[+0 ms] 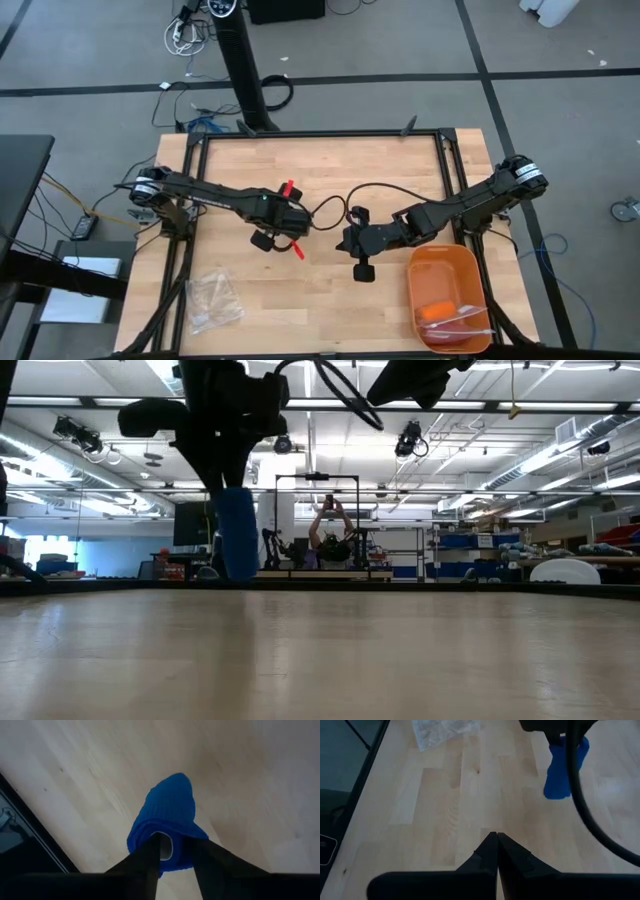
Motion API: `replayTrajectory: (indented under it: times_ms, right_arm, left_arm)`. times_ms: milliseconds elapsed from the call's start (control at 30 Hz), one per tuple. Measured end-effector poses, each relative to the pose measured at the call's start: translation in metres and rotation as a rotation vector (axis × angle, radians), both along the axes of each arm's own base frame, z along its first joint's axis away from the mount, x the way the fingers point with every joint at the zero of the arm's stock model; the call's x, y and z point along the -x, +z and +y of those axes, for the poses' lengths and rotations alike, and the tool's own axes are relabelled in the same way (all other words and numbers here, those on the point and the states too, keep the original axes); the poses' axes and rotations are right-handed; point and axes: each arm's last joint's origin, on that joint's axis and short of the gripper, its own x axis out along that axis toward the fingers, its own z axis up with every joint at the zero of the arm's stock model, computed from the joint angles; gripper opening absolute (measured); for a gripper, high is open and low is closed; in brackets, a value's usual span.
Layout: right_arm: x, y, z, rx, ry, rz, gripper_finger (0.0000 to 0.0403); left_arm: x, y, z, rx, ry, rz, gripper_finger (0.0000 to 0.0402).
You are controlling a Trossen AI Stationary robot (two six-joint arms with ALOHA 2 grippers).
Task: Roll bandage
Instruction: Roll the blue bandage
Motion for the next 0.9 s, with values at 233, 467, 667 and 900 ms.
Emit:
replayTrajectory:
  times_ms: [233, 467, 667, 900]
  right_arm:
    - [0.0, 0.0, 0.0, -0.001, 0.001, 0.0, 0.0006]
    - [0.0, 0.0, 0.0, -0.002, 0.002, 0.001, 0.0008]
    - [0.0, 0.0, 0.0, -0.003, 0.002, 0.001, 0.0005]
    - [0.0, 0.0, 0.0, -0.01, 0.011, 0.003, 0.0007]
  left_arm:
    - [-0.001, 0.0, -0.001, 0.083, -0.001, 0.005, 0.0115]
    - [-0.001, -0.01, 0.002, 0.101, 0.002, 0.0, 0.0049]
    - [0.0, -0.011, 0.003, 0.102, 0.005, 0.006, 0.0013]
    - [0.0, -0.011, 0.003, 0.104, 0.004, 0.006, 0.0039]
